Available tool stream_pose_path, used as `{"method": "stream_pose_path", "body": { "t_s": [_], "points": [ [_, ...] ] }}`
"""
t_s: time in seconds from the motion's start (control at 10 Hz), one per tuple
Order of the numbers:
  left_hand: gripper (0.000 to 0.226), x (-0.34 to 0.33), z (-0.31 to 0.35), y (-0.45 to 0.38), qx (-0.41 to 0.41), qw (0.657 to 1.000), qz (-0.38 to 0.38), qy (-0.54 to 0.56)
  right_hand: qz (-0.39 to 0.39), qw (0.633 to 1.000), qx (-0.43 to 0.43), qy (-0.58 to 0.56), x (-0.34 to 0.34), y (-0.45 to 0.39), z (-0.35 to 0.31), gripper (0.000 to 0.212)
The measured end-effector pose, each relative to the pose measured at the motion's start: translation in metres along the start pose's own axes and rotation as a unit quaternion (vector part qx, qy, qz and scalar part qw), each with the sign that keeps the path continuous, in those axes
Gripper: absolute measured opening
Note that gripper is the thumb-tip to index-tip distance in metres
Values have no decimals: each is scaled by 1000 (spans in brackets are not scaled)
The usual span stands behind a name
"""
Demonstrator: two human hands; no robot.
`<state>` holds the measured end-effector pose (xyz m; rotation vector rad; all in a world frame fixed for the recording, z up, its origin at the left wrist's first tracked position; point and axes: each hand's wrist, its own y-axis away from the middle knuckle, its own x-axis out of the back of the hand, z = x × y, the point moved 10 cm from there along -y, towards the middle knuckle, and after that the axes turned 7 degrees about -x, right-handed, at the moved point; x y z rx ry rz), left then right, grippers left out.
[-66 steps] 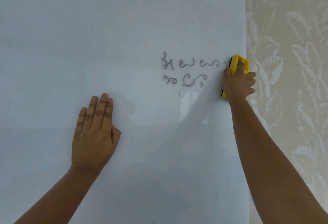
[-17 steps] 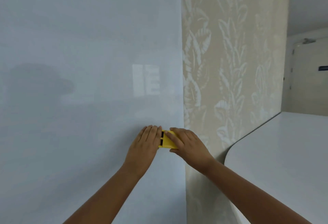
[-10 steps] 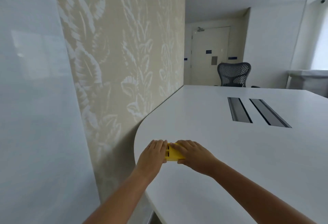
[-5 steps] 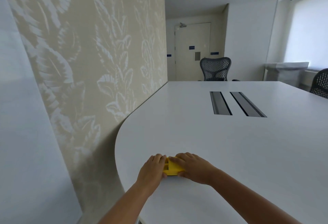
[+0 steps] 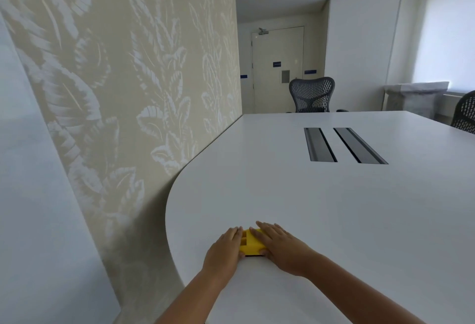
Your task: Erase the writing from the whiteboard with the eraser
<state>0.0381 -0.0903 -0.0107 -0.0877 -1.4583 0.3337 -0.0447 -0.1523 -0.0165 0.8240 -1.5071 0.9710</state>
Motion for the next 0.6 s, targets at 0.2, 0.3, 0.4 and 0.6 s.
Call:
{"method": "stream_pose_path", "body": {
  "t_s": [0.2, 0.3, 0.4, 0.6],
  "points": [
    [58, -10, -1, 8, -5, 1000, 13, 5, -14, 999, 6, -32, -1, 2, 1, 71],
    [58, -8, -1, 8, -16, 1000, 18, -3, -5, 999, 1, -41, 4, 4, 0, 55],
    [59, -12, -1, 6, -10, 1000, -4, -15, 14, 999, 2, -40, 7, 9, -1, 55],
    [69, 23, -11, 28, -13, 992, 40, -116, 59, 995, -4, -76, 34, 11, -23, 62]
  ]
}}
